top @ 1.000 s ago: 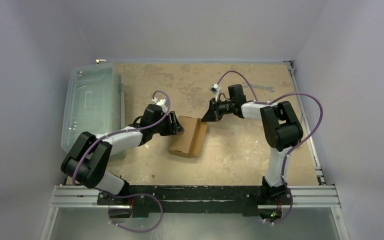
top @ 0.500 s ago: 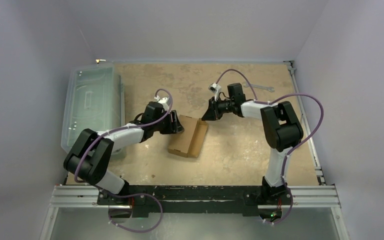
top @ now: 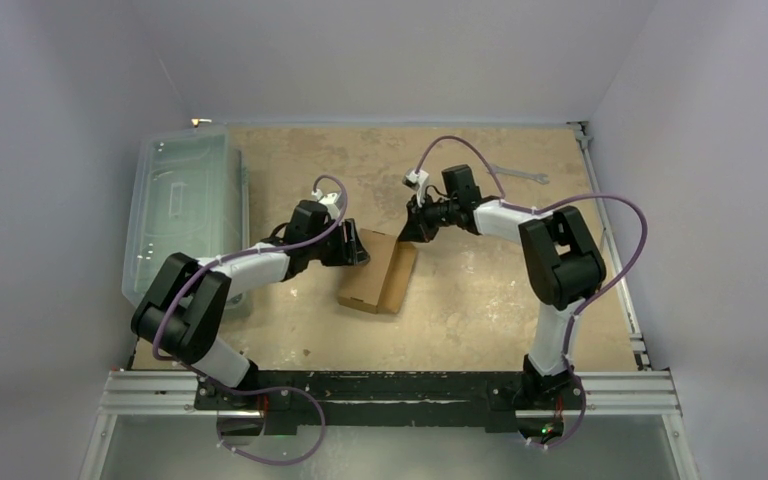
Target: Fold the paper box
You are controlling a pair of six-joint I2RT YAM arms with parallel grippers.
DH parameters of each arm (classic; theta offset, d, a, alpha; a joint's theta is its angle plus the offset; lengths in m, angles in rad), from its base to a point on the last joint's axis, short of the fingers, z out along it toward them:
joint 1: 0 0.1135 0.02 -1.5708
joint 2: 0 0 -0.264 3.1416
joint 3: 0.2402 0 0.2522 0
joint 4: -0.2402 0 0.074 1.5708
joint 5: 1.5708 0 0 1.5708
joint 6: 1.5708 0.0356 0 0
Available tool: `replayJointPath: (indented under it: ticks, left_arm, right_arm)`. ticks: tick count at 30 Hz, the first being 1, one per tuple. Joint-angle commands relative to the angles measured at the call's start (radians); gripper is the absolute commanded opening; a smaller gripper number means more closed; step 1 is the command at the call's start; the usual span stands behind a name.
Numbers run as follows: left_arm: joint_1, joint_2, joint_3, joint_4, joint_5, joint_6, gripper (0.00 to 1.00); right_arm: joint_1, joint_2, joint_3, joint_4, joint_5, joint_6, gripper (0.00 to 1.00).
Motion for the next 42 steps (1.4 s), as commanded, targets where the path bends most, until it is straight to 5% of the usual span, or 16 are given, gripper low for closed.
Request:
replayJointPath:
  ticks: [1,9,17,23,36,42]
  left_arm:
    - [0.011,0.029,0.012,-0.054,-0.033,0.048,0.51]
    - [0.019,0.030,0.012,-0.056,-0.034,0.046,0.51]
    - [0.021,0.024,0.011,-0.060,-0.028,0.048,0.51]
    - [0.022,0.021,0.006,-0.055,-0.024,0.049,0.51]
    - [0.024,0.022,-0.001,-0.048,-0.019,0.048,0.51]
    - [0.025,0.020,-0.002,-0.049,-0.019,0.048,0.51]
  right_arm:
    - [0.002,-0.069,0.016,-0.014,0.042,-0.055,0.08]
    - [0.003,-0.077,0.021,-0.048,0.052,-0.085,0.08]
    - [-0.006,-0.066,0.051,-0.068,0.091,-0.024,0.34]
    - [-0.013,-0.023,0.079,-0.099,0.117,0.017,0.37]
    - [-0.018,0.035,0.117,-0.159,0.113,0.014,0.35]
    - [-0.022,0.034,0.119,-0.161,0.080,0.008,0.11]
